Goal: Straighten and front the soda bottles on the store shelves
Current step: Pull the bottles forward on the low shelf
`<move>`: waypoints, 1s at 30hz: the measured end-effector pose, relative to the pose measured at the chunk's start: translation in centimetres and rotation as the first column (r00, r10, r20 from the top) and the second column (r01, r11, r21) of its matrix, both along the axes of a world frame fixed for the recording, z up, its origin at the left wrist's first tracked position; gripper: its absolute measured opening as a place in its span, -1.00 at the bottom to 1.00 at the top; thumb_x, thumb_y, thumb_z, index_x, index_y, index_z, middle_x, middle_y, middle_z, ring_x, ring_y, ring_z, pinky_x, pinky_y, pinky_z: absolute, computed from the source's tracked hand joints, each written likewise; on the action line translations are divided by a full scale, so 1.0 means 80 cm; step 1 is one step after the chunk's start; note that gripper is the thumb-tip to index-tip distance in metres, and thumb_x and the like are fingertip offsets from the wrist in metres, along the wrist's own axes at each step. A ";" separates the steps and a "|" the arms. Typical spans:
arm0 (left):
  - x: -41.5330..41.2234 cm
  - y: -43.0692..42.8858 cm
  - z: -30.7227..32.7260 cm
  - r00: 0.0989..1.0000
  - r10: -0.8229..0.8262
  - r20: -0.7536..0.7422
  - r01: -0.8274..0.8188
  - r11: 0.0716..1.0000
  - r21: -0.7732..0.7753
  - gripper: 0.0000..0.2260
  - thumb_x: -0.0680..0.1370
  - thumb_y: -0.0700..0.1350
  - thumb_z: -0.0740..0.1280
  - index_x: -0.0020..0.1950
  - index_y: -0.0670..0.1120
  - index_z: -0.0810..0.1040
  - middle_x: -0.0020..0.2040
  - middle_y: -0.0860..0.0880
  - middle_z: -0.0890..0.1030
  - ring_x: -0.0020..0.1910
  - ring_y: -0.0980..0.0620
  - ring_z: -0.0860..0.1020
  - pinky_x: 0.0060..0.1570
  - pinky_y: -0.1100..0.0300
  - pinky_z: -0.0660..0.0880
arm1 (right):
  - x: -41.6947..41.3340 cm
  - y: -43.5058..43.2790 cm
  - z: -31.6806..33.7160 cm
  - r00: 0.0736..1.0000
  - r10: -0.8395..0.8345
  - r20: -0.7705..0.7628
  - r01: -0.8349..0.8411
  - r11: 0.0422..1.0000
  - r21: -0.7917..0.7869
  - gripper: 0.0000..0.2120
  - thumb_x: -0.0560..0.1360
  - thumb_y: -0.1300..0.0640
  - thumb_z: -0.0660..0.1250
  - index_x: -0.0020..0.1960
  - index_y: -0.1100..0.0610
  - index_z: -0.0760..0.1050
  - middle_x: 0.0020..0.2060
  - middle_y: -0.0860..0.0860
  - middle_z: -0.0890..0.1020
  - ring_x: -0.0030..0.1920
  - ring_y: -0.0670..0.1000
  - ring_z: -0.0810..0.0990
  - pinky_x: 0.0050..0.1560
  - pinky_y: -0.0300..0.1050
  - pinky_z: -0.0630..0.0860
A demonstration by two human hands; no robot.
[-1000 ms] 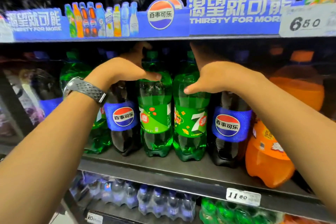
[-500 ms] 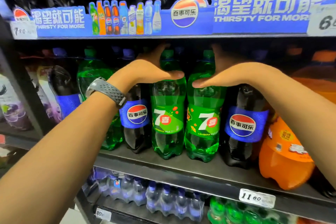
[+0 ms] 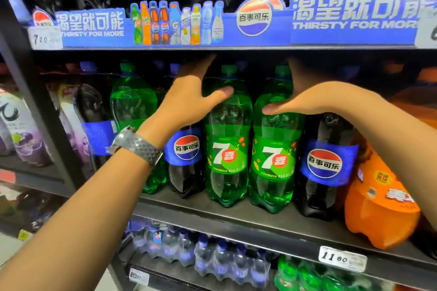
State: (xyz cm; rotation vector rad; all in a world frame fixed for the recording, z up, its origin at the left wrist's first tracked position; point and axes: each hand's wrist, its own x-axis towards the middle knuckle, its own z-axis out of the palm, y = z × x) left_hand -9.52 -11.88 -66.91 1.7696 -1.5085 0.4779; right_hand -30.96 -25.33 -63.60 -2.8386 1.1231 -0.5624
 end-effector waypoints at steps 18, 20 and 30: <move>0.153 0.107 -0.020 0.833 0.413 -0.369 -0.388 0.910 0.145 -0.32 0.47 0.17 0.38 0.41 -0.19 0.24 0.39 -0.19 0.40 0.34 -0.16 0.39 0.21 0.06 0.36 | 0.202 0.088 0.010 0.887 0.444 0.129 -0.435 0.896 -0.090 -0.06 0.40 -0.27 0.37 0.54 0.07 -0.05 0.48 0.10 0.20 0.38 0.16 0.31 0.19 -0.09 0.37; 0.154 0.107 -0.026 0.835 0.404 -0.374 -0.374 0.915 0.154 -0.29 0.39 0.23 0.43 0.33 -0.19 0.31 0.32 -0.16 0.46 0.30 -0.15 0.43 0.18 0.07 0.41 | 0.216 0.084 0.006 0.905 0.414 0.101 -0.415 0.910 -0.012 0.07 0.34 -0.29 0.42 0.55 0.08 -0.16 0.50 0.12 0.17 0.39 0.16 0.30 0.11 -0.13 0.34; 0.155 0.088 -0.047 0.821 0.523 -0.228 -0.511 0.852 0.113 0.08 0.21 0.37 0.47 0.47 -0.22 0.13 0.37 -0.19 0.30 0.38 -0.19 0.26 0.31 -0.03 0.32 | 0.235 0.086 -0.002 0.955 0.283 -0.087 -0.289 0.955 -0.067 0.29 0.15 -0.38 0.48 0.54 0.02 -0.26 0.52 0.15 0.04 0.46 0.21 0.17 0.30 0.04 0.29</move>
